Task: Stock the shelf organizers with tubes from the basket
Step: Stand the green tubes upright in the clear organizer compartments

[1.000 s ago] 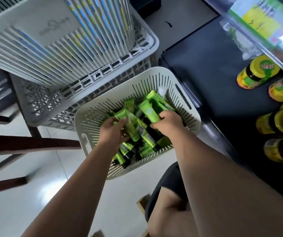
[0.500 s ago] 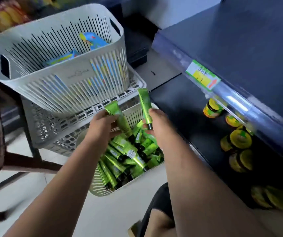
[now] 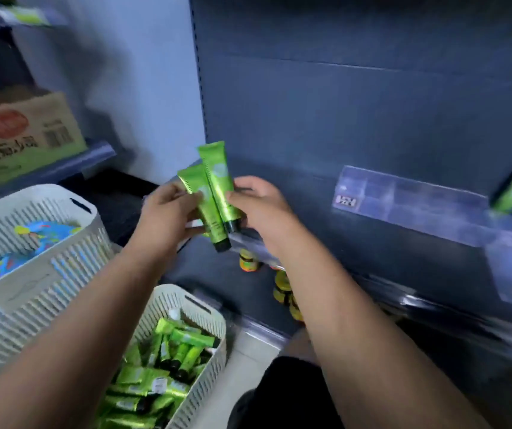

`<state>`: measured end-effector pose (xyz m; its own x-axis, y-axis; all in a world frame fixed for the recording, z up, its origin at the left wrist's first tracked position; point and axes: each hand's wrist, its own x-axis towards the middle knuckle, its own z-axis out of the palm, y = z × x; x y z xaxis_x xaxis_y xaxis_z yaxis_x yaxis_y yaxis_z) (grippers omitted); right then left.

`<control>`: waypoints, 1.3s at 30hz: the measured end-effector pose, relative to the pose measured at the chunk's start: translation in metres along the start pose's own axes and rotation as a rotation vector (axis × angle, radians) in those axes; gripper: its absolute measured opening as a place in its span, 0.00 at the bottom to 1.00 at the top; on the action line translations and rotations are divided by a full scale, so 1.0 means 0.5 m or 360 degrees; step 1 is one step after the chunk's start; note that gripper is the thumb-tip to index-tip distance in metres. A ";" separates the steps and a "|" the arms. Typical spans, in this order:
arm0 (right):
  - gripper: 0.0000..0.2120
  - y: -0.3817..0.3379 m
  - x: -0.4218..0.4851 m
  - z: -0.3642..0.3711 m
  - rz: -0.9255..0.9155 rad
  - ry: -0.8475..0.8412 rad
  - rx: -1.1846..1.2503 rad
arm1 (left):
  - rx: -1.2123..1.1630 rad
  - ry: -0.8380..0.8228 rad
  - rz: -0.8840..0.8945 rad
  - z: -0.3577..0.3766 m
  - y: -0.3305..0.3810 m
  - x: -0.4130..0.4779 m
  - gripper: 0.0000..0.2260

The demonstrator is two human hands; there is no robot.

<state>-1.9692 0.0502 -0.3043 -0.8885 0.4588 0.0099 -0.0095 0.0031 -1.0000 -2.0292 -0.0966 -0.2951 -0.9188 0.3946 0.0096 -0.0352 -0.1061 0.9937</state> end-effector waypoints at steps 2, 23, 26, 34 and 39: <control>0.10 -0.053 -0.038 -0.106 -0.0116 0.0121 -0.0043 | -0.0011 -0.0152 0.0066 0.084 0.047 -0.002 0.05; 0.09 -0.123 -0.436 -0.880 -0.0414 0.1453 -0.0023 | 0.0386 -0.1298 0.0355 0.946 0.107 -0.188 0.17; 0.08 -0.125 -0.438 -0.965 -0.0438 0.1542 -0.0007 | 0.0463 -0.1358 0.0479 1.045 0.099 -0.196 0.13; 0.07 -0.126 -0.374 -1.188 -0.0518 0.1573 -0.0300 | 0.0722 -0.1318 0.0825 1.253 0.076 -0.135 0.12; 0.07 -0.094 -0.314 -1.289 -0.0561 0.1552 -0.0329 | 0.0859 -0.1195 0.0914 1.330 0.047 -0.088 0.12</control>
<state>-1.5335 0.5507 -0.2601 -0.0968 0.9174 0.3861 -0.0353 0.3845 -0.9225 -1.7282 0.4906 -0.1981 -0.2618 0.8908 0.3713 0.6686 -0.1100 0.7355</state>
